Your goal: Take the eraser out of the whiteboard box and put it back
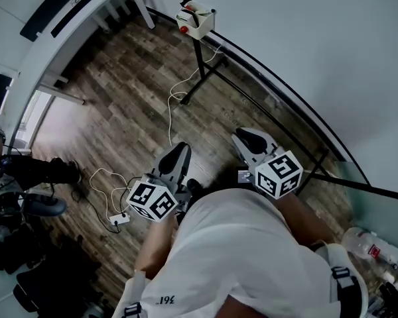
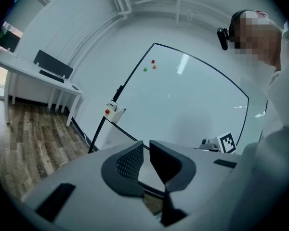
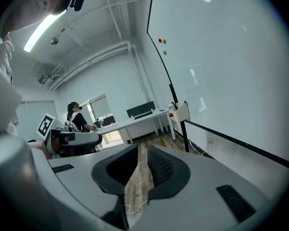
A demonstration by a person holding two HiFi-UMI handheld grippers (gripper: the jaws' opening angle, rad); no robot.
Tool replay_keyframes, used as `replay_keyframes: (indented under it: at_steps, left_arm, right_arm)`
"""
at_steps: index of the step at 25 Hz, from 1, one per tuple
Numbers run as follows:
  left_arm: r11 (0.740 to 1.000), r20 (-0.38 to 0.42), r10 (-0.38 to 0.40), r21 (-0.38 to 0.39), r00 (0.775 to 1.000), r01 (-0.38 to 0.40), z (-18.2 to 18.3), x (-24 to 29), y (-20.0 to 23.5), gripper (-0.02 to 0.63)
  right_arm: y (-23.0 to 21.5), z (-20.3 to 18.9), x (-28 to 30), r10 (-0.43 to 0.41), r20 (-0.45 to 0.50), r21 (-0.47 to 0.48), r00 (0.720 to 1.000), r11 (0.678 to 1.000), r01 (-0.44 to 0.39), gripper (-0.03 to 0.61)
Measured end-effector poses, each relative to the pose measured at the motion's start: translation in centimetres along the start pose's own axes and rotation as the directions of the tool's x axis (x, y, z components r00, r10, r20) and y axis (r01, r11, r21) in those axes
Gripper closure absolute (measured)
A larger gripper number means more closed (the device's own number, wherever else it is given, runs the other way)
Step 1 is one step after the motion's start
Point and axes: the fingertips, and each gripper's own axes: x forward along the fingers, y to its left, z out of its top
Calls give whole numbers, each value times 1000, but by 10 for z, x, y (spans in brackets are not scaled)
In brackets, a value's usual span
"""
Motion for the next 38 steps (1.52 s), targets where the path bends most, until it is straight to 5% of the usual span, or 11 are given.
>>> replay_keyframes:
  at_steps: [17, 38]
  left_arm:
    - [998, 10, 66, -6, 998, -66, 7, 23, 7, 578]
    - [994, -63, -100, 33, 993, 102, 100, 94, 141, 578]
  right_arm:
    - [-29, 0, 17, 31, -38, 4, 999, 1000, -31, 488]
    - [-52, 64, 156, -137, -11, 42, 990, 990, 138, 483]
